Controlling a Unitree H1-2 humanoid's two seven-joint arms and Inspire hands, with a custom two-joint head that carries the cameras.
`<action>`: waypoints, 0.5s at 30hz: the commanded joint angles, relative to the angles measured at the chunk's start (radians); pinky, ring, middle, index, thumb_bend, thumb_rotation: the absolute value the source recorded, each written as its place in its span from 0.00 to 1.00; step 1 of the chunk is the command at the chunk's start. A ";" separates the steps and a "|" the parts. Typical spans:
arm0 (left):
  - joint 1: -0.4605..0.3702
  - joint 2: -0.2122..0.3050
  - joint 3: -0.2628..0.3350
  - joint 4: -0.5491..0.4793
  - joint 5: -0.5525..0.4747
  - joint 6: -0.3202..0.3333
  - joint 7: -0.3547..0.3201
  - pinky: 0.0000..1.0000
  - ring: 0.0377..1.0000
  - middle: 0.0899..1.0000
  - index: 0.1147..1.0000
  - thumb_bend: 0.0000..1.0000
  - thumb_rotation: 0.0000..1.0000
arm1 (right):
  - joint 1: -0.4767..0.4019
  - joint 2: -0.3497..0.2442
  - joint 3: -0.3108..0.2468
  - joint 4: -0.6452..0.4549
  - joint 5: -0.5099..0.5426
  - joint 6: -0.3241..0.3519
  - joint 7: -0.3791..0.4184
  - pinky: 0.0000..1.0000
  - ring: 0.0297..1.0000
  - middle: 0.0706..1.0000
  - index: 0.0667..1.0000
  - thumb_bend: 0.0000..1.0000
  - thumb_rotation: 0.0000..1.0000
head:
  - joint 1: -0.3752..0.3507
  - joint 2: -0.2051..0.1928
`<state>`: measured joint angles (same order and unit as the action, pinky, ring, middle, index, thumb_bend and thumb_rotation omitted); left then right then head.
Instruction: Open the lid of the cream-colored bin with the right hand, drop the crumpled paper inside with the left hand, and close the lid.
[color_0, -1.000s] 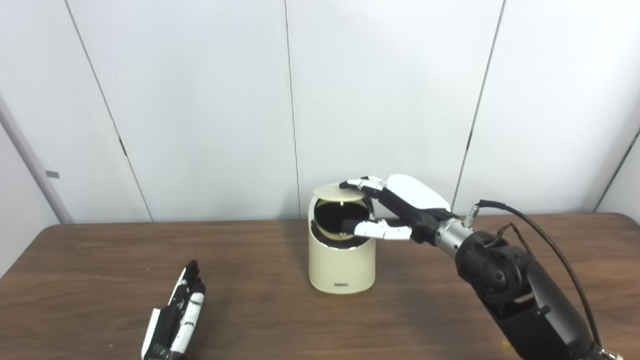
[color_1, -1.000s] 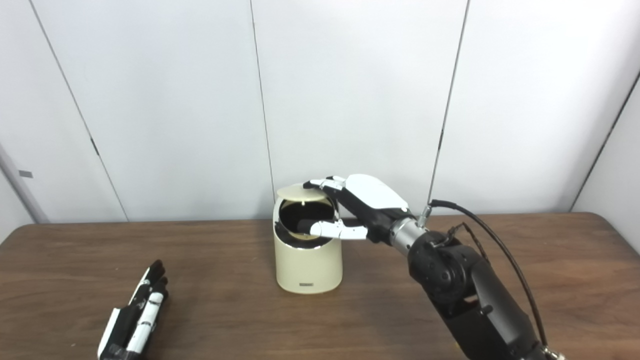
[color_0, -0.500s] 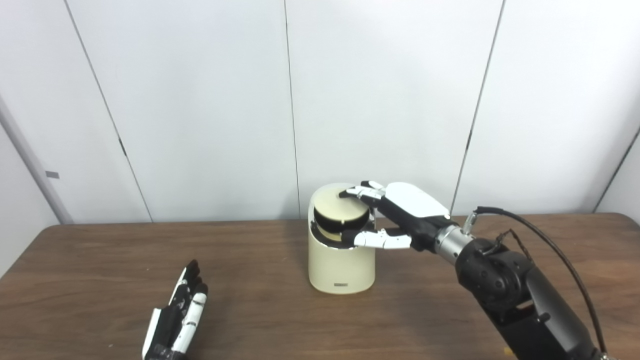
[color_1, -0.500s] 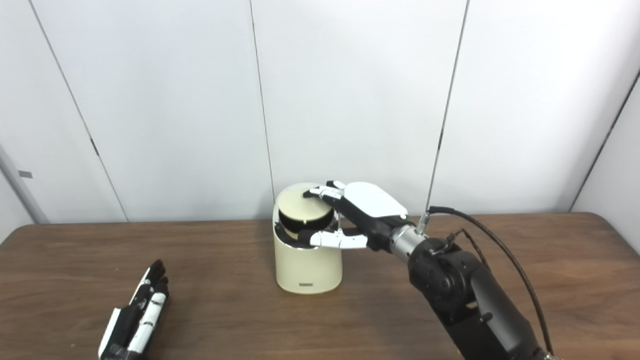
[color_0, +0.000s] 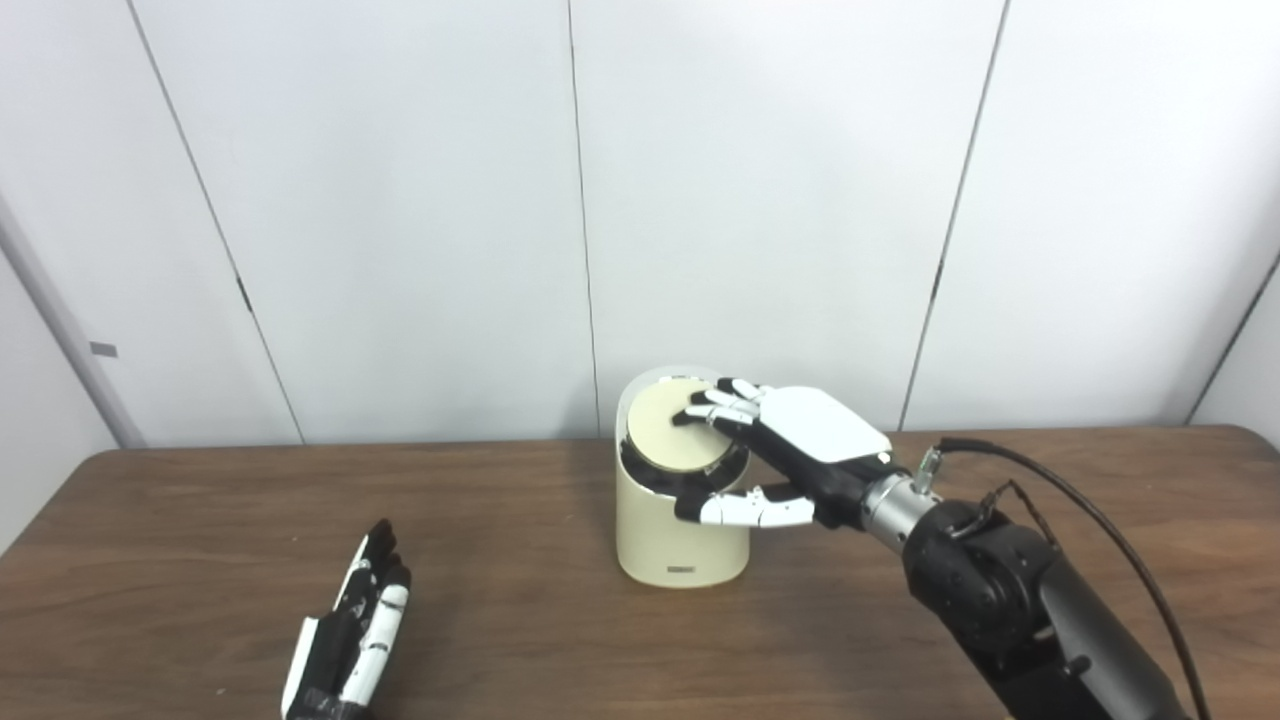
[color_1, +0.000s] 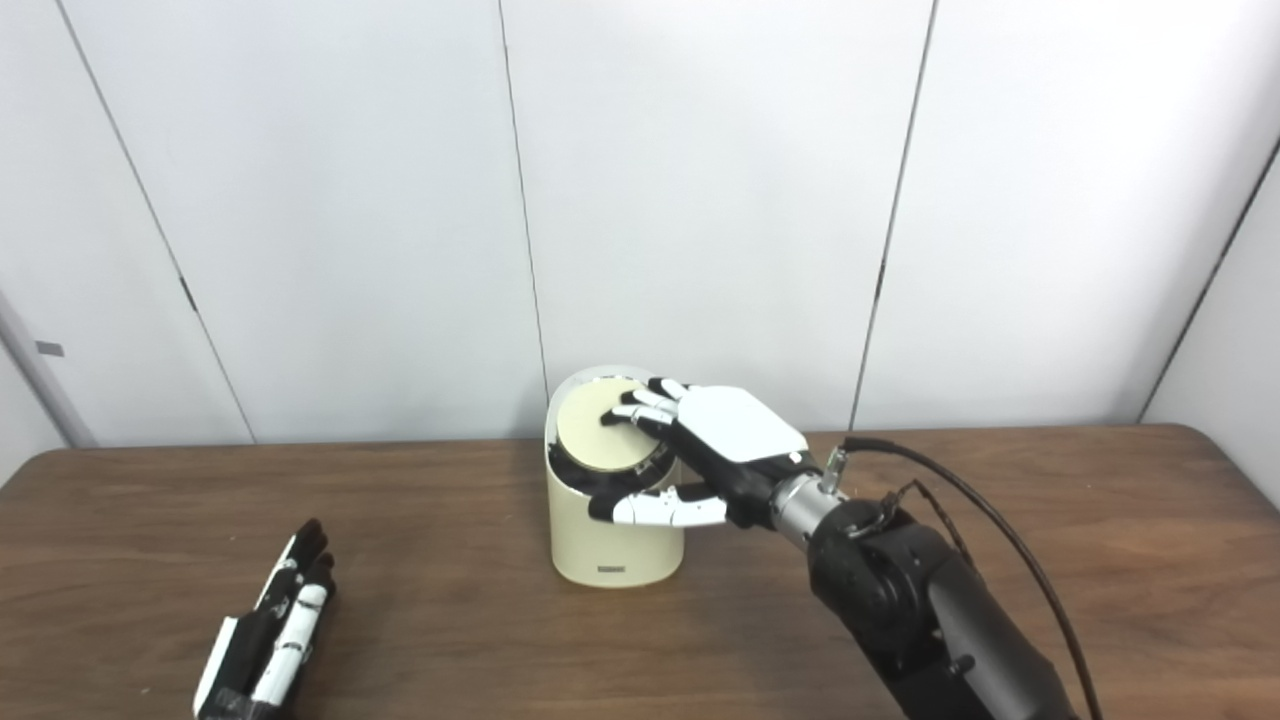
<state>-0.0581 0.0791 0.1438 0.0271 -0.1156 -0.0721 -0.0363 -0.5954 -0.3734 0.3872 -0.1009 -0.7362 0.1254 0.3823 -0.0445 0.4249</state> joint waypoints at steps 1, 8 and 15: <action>0.013 -0.023 -0.009 0.031 -0.005 -0.018 0.008 1.00 1.00 1.00 1.00 0.37 0.65 | -0.008 -0.018 0.014 -0.008 -0.011 -0.054 0.001 1.00 1.00 0.93 0.86 0.60 1.00 | 0.001 0.001; 0.012 -0.021 -0.008 0.041 0.000 -0.030 0.011 1.00 1.00 1.00 1.00 0.38 0.67 | 0.010 -0.026 0.020 -0.003 -0.057 -0.088 -0.016 1.00 1.00 0.93 0.85 0.61 1.00 | 0.003 0.004; 0.013 -0.022 -0.006 0.043 -0.002 -0.036 0.014 1.00 1.00 1.00 1.00 0.38 0.65 | 0.036 -0.039 0.023 -0.011 -0.097 -0.110 -0.024 1.00 1.00 0.93 0.83 0.60 1.00 | 0.008 0.007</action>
<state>-0.0588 0.0776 0.1441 0.0301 -0.1143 -0.0819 -0.0307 -0.5635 -0.3943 0.4020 -0.1037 -0.8253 0.0361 0.3393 -0.0353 0.4310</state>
